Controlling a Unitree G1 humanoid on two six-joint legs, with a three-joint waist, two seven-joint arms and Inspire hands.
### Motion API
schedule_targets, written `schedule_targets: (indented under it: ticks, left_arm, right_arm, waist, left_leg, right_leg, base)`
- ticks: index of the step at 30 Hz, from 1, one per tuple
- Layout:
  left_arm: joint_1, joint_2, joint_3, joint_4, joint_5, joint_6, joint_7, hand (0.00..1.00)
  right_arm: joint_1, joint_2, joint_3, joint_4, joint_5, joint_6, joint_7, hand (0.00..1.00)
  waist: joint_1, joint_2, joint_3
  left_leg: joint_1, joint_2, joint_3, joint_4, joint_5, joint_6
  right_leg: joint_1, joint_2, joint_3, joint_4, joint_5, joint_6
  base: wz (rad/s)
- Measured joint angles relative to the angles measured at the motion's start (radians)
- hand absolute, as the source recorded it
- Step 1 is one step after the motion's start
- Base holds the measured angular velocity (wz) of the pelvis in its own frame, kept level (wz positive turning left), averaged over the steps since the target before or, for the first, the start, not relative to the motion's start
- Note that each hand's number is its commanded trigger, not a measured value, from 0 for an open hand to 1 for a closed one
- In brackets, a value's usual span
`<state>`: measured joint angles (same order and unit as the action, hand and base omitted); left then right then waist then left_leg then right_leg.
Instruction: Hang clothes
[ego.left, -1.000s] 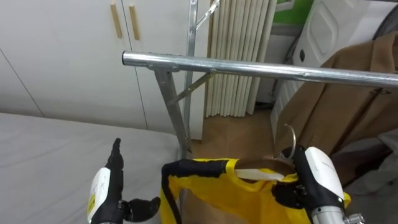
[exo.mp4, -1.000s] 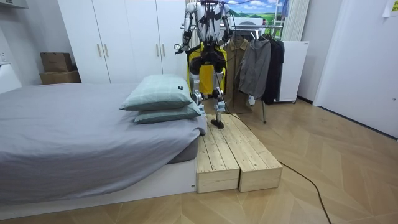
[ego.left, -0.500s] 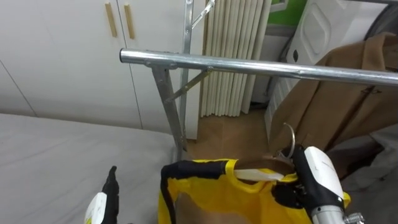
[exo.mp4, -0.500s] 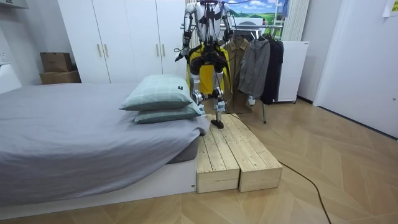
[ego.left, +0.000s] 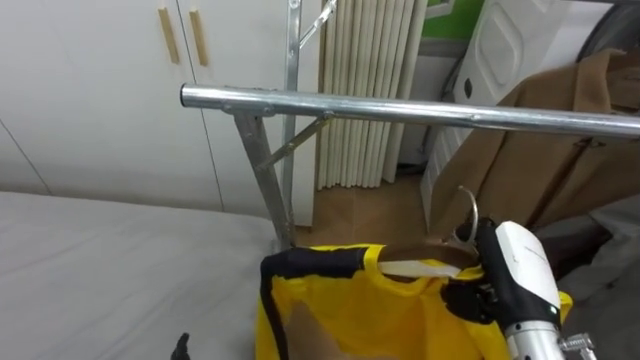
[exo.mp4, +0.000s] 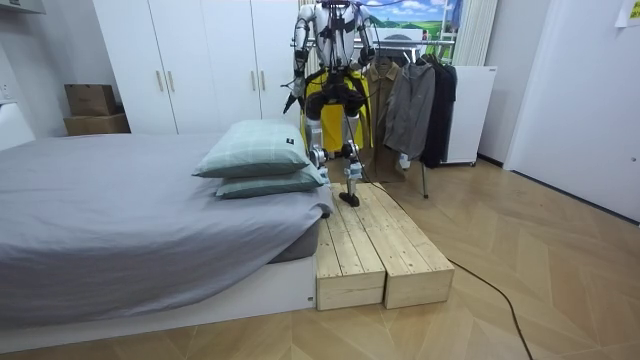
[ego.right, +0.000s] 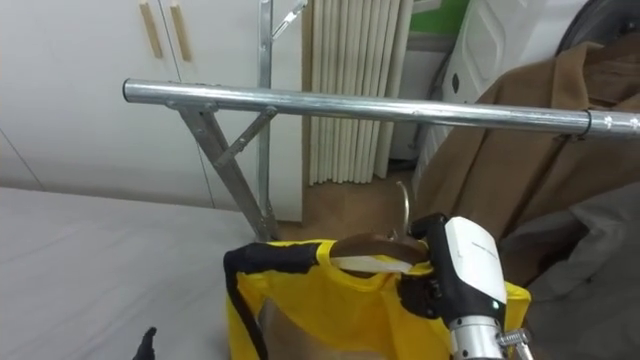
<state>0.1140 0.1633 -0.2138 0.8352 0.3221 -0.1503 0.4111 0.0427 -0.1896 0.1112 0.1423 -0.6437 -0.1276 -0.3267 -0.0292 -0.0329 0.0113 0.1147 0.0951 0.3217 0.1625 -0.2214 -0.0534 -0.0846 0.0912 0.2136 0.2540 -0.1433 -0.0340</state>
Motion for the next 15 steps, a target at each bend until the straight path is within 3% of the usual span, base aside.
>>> schedule_targets:
  ticks: [6,9,15]
  left_arm:
    - [0.008,0.001,0.026,0.107,0.009,0.029,-0.015,0.0]
    - [0.024,0.002,0.061,0.11,0.026,0.036,-0.015,0.0]
    - [0.048,0.004,0.096,0.109,0.023,0.037,-0.015,0.0]
  right_arm:
    - [0.001,0.0,-0.019,-0.067,-0.017,0.013,-0.017,1.0]
    - [0.004,-0.001,-0.025,-0.092,-0.017,0.012,-0.039,1.0]
    - [0.014,-0.002,-0.025,-0.092,-0.015,0.012,-0.069,1.0]
  waist:
    - [0.001,-0.001,-0.0027]
    - [0.006,-0.003,-0.0098]
    - [0.012,-0.004,-0.0114]
  left_leg:
    - [0.004,0.001,0.001,0.0,0.0,0.0]
    - [0.008,0.003,0.005,0.0,0.0,0.0]
    - [0.027,0.006,0.009,0.0,0.0,0.0]
  right_leg:
    - [-0.004,0.002,0.0,-0.006,0.001,0.0]
    - [-0.002,0.004,0.001,-0.006,0.003,-0.003]
    - [0.016,0.008,0.005,-0.008,0.003,-0.004]
  base:
    - [-0.01]
    - [-0.02]
    - [-0.03]
